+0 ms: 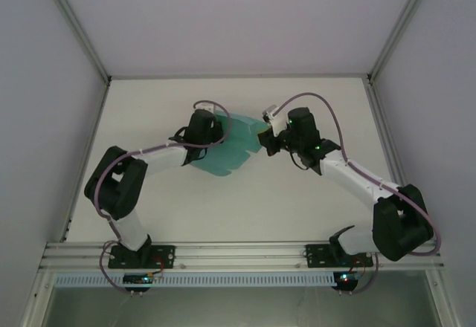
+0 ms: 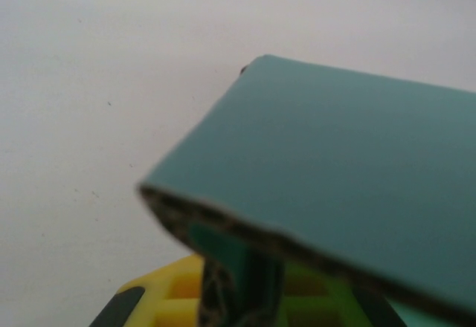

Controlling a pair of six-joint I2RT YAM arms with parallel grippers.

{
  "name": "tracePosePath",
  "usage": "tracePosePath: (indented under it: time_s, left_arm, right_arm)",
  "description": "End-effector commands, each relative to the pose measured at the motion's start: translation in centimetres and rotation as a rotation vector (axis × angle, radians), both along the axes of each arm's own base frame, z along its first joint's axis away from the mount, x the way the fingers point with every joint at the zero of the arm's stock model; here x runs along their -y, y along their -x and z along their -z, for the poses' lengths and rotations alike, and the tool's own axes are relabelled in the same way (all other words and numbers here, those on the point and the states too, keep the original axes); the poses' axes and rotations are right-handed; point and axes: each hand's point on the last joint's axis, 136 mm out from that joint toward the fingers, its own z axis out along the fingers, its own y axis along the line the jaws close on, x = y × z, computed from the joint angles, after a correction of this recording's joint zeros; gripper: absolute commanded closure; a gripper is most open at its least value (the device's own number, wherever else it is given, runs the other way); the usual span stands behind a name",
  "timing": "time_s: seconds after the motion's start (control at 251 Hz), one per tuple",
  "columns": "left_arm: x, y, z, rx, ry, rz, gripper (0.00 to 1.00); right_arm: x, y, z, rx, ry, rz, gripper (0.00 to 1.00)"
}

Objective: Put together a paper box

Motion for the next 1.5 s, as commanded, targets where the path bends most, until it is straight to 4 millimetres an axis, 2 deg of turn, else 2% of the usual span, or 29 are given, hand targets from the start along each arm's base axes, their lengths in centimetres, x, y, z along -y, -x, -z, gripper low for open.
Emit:
tracePosePath:
  time_s: [0.0,0.06,0.12,0.16,0.247,0.335,0.403,0.439,0.639,0.706,0.806,0.942,1.197,1.353,1.497]
  left_arm:
    - [-4.0,-0.4,0.8,0.021,0.007,-0.032,0.91]
    - [-3.1,0.0,0.1,0.053,0.05,0.028,1.0]
    - [-2.8,0.1,-0.2,0.062,0.06,0.05,1.0]
    - [-2.7,0.2,-0.2,0.059,0.054,0.052,1.0]
    - [-2.9,0.2,0.0,0.043,0.041,0.035,1.0]
    - [-3.2,0.3,0.2,0.041,0.006,-0.006,1.0]
    - [-3.2,0.4,0.0,0.046,-0.037,-0.031,1.0]
    - [-3.1,0.5,0.0,0.046,-0.062,-0.034,1.0]
    - [-2.3,0.8,-0.1,0.046,-0.075,-0.027,1.0]
    - [-2.2,0.9,-0.2,0.047,-0.074,-0.024,1.0]
    - [-2.1,1.0,-0.5,0.047,-0.062,-0.02,1.0]
    - [-1.5,1.2,-0.8,0.045,-0.046,0.004,1.0]
    - [-1.0,1.5,-0.8,0.044,-0.044,0.018,1.0]
    - [-0.6,1.6,-1.1,0.046,-0.033,0.034,1.0]
    - [0.4,1.9,-1.3,0.069,-0.042,0.091,1.0]
  right_arm:
    - [-0.7,1.9,-1.7,-0.026,-0.041,-0.069,1.0]
    - [-0.8,2.1,-1.4,-0.04,-0.041,-0.079,1.0]
    - [-0.4,1.9,-0.8,-0.041,-0.025,-0.057,1.0]
    - [0.1,1.5,-0.4,-0.045,-0.012,-0.027,0.93]
    - [1.3,0.5,0.1,-0.045,0.009,0.057,0.66]
    - [2.4,-0.4,0.1,-0.029,0.023,0.135,0.29]
    - [2.9,-0.8,-0.4,-0.009,0.021,0.165,0.13]
    - [3.0,-0.9,-0.8,0.003,0.016,0.179,0.01]
    - [4.8,-2.9,-3.6,0.098,-0.023,0.317,0.01]
    - [5.7,-3.7,-4.0,0.099,-0.03,0.36,0.01]
    - [6.3,-4.6,-3.4,0.06,-0.022,0.384,0.01]
    - [5.2,-5.3,-1.4,0.005,-0.012,0.341,0.01]
    - [3.0,-6.5,1.1,-0.052,0.029,0.271,0.01]
    - [1.1,-6.1,1.9,-0.041,0.029,0.206,0.01]
    - [0.7,-7.6,2.1,0.009,0.049,0.269,0.01]
